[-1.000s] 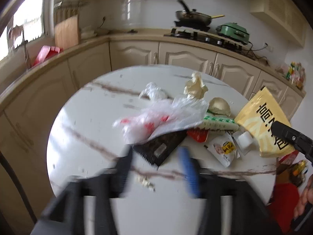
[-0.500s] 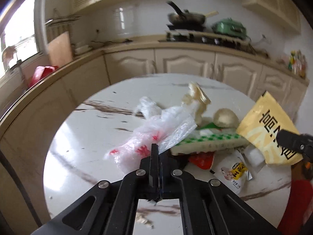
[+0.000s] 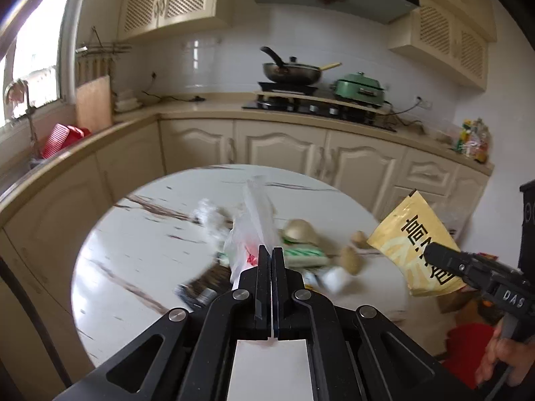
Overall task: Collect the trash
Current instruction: 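Carry the clear plastic bag and yellow wrapper toward the blue bin with both tools, then open both tools to drop the plastic bag and wrapper into the bin, then move both tools back over the table toward the remaining trash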
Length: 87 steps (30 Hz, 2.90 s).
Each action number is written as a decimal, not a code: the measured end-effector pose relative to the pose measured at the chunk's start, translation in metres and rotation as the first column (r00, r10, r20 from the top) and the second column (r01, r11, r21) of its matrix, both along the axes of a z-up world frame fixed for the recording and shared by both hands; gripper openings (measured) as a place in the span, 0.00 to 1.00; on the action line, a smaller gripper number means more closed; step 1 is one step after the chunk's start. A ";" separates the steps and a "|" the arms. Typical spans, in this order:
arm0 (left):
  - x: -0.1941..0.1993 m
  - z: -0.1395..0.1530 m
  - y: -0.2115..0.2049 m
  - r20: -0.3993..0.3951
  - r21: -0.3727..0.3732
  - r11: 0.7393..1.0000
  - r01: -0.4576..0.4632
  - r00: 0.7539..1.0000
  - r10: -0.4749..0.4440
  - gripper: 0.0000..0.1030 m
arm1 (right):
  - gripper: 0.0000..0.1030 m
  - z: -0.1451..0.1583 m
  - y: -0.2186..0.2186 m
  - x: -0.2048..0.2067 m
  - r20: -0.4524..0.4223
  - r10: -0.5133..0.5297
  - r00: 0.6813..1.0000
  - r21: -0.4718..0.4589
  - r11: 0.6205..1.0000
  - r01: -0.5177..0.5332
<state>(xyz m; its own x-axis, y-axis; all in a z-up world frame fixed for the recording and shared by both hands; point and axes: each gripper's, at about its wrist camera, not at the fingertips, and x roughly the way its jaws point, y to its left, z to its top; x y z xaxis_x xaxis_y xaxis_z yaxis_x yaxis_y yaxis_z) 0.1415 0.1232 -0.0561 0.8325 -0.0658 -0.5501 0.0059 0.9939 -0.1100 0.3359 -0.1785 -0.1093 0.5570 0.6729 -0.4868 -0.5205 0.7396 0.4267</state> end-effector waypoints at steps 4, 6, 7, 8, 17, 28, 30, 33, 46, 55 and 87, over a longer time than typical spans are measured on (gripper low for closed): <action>-0.009 0.008 -0.022 0.000 -0.010 0.998 0.056 0.998 -0.056 0.00 | 0.07 0.001 -0.032 -0.013 0.001 -0.037 0.999 0.014 0.999 0.037; -0.010 0.014 -0.037 0.002 -0.007 0.995 0.098 0.995 -0.098 0.00 | 0.07 0.001 -0.047 -0.017 0.000 -0.058 0.998 0.021 0.998 0.058; -0.011 0.016 -0.050 0.000 0.003 0.992 0.123 0.992 -0.123 0.00 | 0.07 0.000 -0.059 -0.020 -0.001 -0.077 0.997 0.026 0.997 0.077; -0.005 0.018 -0.059 0.001 0.009 0.990 0.141 0.990 -0.141 0.00 | 0.07 0.000 -0.069 -0.023 -0.002 -0.091 0.996 0.029 0.995 0.091; 0.025 0.008 -0.170 -0.055 0.035 0.924 0.382 0.924 -0.380 0.00 | 0.07 -0.029 -0.180 -0.039 -0.060 -0.285 0.957 0.015 0.958 0.286; 0.115 -0.083 -0.263 -0.291 -0.007 0.849 0.528 0.811 -0.507 0.00 | 0.07 -0.165 -0.266 0.002 -0.302 -0.435 0.848 -0.076 0.898 0.433; 0.134 -0.101 -0.275 -0.337 -0.005 0.842 0.540 0.791 -0.510 0.00 | 0.11 -0.193 -0.276 0.011 -0.344 -0.444 0.827 -0.081 0.892 0.445; 0.164 -0.126 -0.295 -0.393 0.011 0.826 0.563 0.762 -0.515 0.00 | 0.14 -0.222 -0.289 0.016 -0.382 -0.469 0.796 -0.104 0.878 0.467; 0.263 -0.195 -0.376 -0.531 -0.005 0.790 0.613 0.668 -0.521 0.05 | 0.32 -0.261 -0.313 0.014 -0.431 -0.525 0.734 -0.167 0.846 0.507; 0.252 -0.164 -0.361 -0.483 0.042 0.823 0.566 0.733 -0.479 0.41 | 0.37 -0.228 -0.308 -0.003 -0.384 -0.543 0.747 -0.168 0.836 0.522; -0.001 -0.036 -0.069 -0.138 0.149 0.988 0.024 0.990 -0.004 0.94 | 0.72 -0.041 -0.010 -0.017 -0.048 -0.170 0.984 -0.183 0.970 0.159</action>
